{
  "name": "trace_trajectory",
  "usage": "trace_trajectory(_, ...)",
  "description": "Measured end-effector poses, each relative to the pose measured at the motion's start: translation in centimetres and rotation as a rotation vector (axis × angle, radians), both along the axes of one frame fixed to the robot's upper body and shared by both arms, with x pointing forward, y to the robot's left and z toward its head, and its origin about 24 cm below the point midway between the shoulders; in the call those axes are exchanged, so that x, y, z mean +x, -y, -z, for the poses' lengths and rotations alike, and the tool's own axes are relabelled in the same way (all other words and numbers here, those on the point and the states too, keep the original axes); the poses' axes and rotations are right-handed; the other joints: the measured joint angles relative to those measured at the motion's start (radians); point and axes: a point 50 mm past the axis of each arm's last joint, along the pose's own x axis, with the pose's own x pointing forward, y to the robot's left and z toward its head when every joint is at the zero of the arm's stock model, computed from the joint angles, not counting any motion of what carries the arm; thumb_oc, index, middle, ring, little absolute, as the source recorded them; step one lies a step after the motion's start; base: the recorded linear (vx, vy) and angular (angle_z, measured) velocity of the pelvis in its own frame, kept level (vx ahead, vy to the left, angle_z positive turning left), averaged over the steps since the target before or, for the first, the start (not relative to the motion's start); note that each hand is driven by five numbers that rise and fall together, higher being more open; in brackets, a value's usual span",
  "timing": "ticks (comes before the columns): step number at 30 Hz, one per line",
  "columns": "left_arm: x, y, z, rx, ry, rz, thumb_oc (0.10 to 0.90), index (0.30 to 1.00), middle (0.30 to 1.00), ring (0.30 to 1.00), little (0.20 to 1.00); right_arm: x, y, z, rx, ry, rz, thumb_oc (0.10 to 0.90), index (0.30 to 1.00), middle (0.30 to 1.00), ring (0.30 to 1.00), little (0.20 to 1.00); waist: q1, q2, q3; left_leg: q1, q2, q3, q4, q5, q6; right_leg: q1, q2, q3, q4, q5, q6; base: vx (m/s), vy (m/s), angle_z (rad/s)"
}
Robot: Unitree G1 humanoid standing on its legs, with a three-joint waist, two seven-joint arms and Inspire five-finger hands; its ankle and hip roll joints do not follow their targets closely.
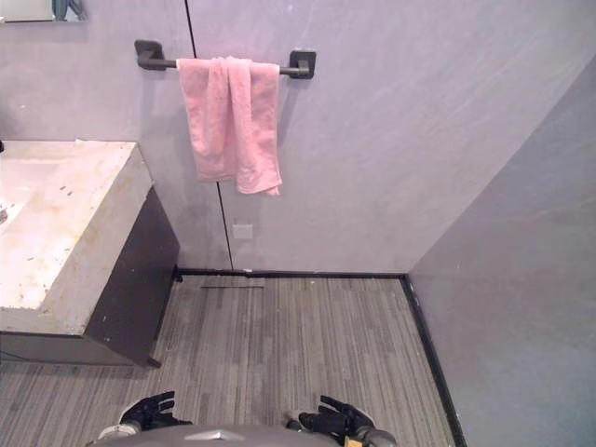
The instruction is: Organize the bathroom.
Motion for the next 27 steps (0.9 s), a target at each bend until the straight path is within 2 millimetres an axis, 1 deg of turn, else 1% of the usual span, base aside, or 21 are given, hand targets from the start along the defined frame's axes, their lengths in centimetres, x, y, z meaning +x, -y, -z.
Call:
trace_trajectory(7, 0.3, 0.22, -0.05, -0.052, 0.007, 0.012, 0.8, 0.9, 0.9, 0.9, 0.9, -0.05, 0.0, 0.01, 0.001, -0.003, 0.001, 0.8, 0.9, 0.9, 0.9, 0.9, 0.0, 0.0, -0.002, 0.0, 0.0, 0.0, -0.003, 0.001, 0.0, 0.0, 0.0, 0.0, 0.0, 0.0, 0.0, 0.0, 0.0, 0.0)
trace_trajectory(10, 0.44, 0.31, -0.06, -0.069, 0.012, 0.001, 0.8, 0.9, 0.9, 0.9, 0.9, -0.05, 0.0, 0.01, 0.001, -0.003, 0.001, 0.8, 0.9, 0.9, 0.9, 0.9, 0.0, 0.0, -0.002, 0.0, 0.0, 0.0, -0.003, -0.003, -0.006, 0.0, 0.0, 0.0, 0.0, 0.0, 0.0, 0.0, 0.0, 0.0)
trace_trajectory(19, 0.4, 0.37, -0.02, -0.057, 0.012, -0.018, 0.8, 0.9, 0.9, 0.9, 0.9, 0.03, 0.02, -0.01, -0.005, 0.005, -0.001, 0.8, 0.9, 0.9, 0.9, 0.9, 0.001, 0.0, -0.002, -0.001, 0.0, -0.001, -0.003, 0.0, -0.002, 0.001, 0.0, -0.002, 0.0, 0.0, 0.0, 0.0, 0.0, 0.0)
trace_trajectory(22, 0.41, 0.39, -0.01, -0.04, 0.014, -0.031, 0.8, 0.9, 0.9, 0.9, 0.9, 0.28, -0.05, -0.11, -0.033, 0.033, -0.064, 0.8, 0.9, 0.9, 0.9, 0.9, 0.002, 0.0, -0.002, -0.001, 0.0, -0.003, -0.003, -0.001, -0.005, 0.001, 0.0, -0.003, 0.0, 0.0, 0.0, 0.01, -0.026, 0.01)
trace_trajectory(27, 0.38, 0.4, 0.01, -0.016, 0.017, -0.056, 0.8, 0.9, 0.9, 0.9, 0.9, 0.77, -0.03, -0.31, -0.065, 0.081, -0.097, 0.8, 0.9, 0.9, 0.9, 0.9, 0.004, 0.001, 0.0, -0.003, 0.0, -0.011, 0.0, -0.001, -0.008, 0.003, 0.001, -0.009, 0.0, -0.002, -0.001, 0.02, -0.071, 0.05)
